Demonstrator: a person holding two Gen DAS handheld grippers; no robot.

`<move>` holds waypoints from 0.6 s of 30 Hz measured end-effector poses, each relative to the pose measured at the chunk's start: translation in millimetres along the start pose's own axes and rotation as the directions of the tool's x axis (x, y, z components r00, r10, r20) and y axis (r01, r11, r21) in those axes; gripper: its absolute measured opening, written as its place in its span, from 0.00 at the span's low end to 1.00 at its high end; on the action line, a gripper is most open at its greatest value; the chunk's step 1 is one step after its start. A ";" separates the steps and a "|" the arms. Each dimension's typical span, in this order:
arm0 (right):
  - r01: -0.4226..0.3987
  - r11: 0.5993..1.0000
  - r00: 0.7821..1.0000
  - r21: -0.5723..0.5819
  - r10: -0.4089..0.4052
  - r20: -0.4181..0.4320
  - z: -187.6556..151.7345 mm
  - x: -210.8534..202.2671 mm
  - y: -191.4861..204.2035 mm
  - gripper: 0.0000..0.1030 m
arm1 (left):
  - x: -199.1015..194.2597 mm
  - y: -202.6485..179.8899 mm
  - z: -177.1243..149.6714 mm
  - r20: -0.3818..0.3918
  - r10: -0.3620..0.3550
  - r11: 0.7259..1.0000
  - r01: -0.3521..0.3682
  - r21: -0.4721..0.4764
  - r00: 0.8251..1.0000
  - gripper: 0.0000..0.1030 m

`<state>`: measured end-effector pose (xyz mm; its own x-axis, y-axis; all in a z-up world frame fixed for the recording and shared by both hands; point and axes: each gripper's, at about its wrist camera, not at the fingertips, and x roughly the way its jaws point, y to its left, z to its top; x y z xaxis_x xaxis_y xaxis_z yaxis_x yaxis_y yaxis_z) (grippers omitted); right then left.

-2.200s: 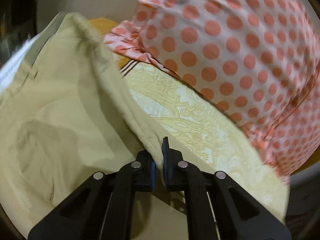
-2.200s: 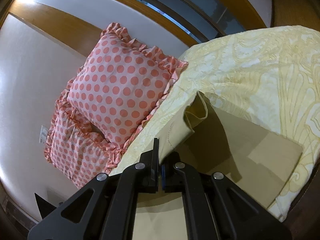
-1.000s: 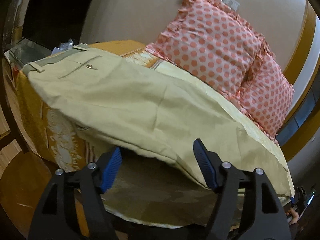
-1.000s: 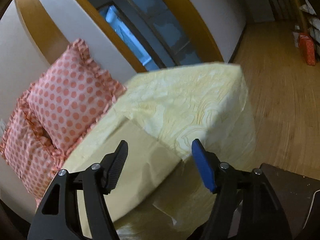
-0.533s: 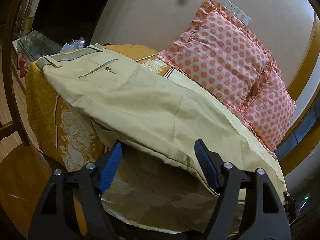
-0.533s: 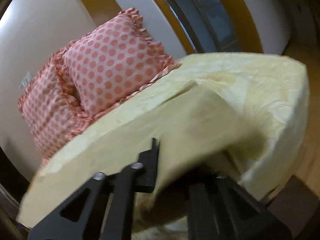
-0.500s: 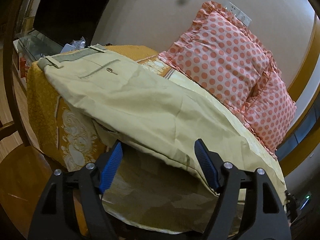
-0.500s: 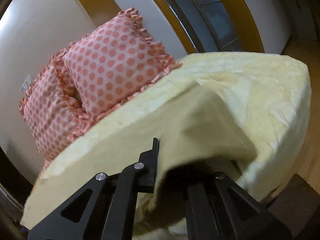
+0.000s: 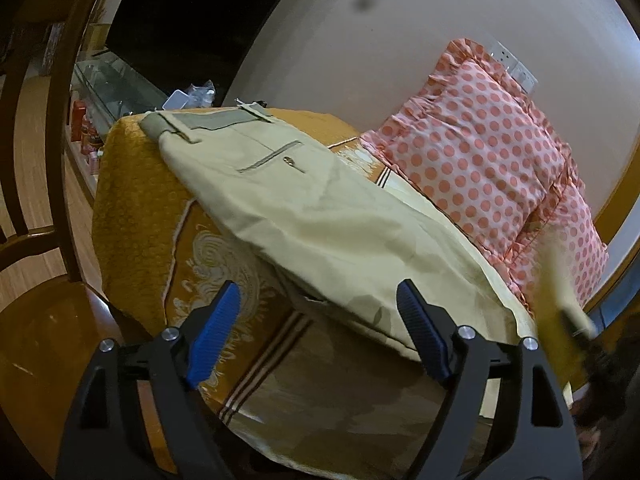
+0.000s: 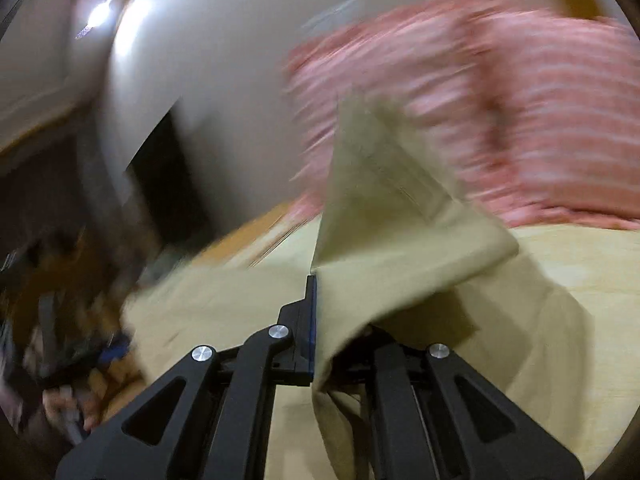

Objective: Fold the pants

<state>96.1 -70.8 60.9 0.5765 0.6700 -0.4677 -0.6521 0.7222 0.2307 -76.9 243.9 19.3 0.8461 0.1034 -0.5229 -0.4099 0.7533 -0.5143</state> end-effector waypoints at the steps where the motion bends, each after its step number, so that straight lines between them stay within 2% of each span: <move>1: -0.018 0.999 0.998 -0.037 0.015 -0.068 -7.9 13.7 12.4 0.05 | 1.1 3.7 0.5 -0.001 -0.008 1.000 0.008 -0.009 1.000 0.79; 3: -0.053 0.991 0.975 -0.125 0.024 -0.222 -31.5 37.9 41.8 0.25 | 3.4 10.4 2.3 0.000 -0.029 0.999 0.029 -0.028 1.000 0.80; 4: -0.066 0.986 0.970 -0.155 0.027 -0.243 -39.5 39.6 51.5 0.46 | 5.1 12.5 4.0 0.001 -0.037 0.999 0.037 -0.035 0.999 0.80; 5: -0.072 0.981 0.973 -0.181 0.029 -0.230 -43.8 35.5 57.5 0.62 | 6.6 17.2 6.1 0.007 -0.055 0.997 0.056 -0.047 0.998 0.81; 7: -0.120 0.976 0.983 -0.181 0.091 -0.161 -43.2 16.9 62.1 0.74 | 10.2 23.5 10.5 0.015 -0.093 0.993 0.094 -0.076 0.996 0.82; 9: -0.122 0.984 0.990 -0.133 0.112 -0.081 -32.9 4.3 52.2 0.73 | 13.9 29.3 15.1 0.020 -0.119 0.987 0.121 -0.110 0.993 0.82; 11: -0.047 0.996 0.998 -0.070 0.044 -0.042 -28.3 3.1 35.8 0.71 | 19.5 34.9 20.5 0.024 -0.122 0.983 0.124 -0.138 0.992 0.82; 12: 0.014 0.999 0.996 -0.045 -0.018 -0.086 -28.1 13.5 26.3 0.69 | 23.1 36.9 23.2 0.022 -0.123 0.981 0.124 -0.149 0.992 0.82; 13: 0.038 0.999 0.990 -0.034 -0.042 -0.137 -31.2 22.9 19.9 0.62 | 26.0 38.4 25.7 0.019 -0.121 0.980 0.123 -0.157 0.992 0.82; 14: 0.048 0.999 0.981 -0.019 -0.051 -0.186 -35.9 31.5 14.1 0.61 | 28.0 39.7 27.9 0.019 -0.115 0.980 0.116 -0.164 0.993 0.85; 18: 0.045 0.999 0.983 -0.010 -0.046 -0.177 -42.0 32.5 18.3 0.62 | 29.7 39.4 38.0 0.028 -0.069 0.982 0.073 -0.173 0.997 0.88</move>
<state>82.2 -43.1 14.1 0.5096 0.5950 -0.6215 -0.6306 0.7497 0.2007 -55.0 301.4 9.4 0.8816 0.0691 -0.4670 -0.3998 0.6352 -0.6608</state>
